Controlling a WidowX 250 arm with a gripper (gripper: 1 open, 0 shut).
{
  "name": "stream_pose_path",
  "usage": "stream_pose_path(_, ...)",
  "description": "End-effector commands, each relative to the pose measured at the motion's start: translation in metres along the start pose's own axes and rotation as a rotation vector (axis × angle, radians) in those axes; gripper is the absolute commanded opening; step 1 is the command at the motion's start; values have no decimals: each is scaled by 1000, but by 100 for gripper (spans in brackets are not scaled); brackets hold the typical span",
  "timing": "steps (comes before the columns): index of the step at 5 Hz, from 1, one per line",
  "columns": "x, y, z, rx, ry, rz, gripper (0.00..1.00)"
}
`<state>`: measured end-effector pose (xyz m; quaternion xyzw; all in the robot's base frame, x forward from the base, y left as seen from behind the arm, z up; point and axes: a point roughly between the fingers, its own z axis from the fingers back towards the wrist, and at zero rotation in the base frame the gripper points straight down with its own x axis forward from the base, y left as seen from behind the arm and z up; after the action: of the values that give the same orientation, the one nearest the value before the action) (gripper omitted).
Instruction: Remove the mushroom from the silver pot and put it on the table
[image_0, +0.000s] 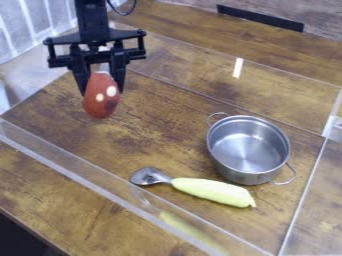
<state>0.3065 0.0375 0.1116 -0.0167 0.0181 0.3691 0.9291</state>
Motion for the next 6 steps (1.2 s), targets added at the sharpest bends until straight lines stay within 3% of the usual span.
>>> stream_pose_path(1, -5, -4, 2, -39, -59, 102, 0)
stream_pose_path(2, -7, -14, -17, -39, -65, 173, 0)
stream_pose_path(3, -1, -18, -32, -35, -74, 158, 0)
stream_pose_path(6, 28, -23, -48, -30, -78, 158, 0)
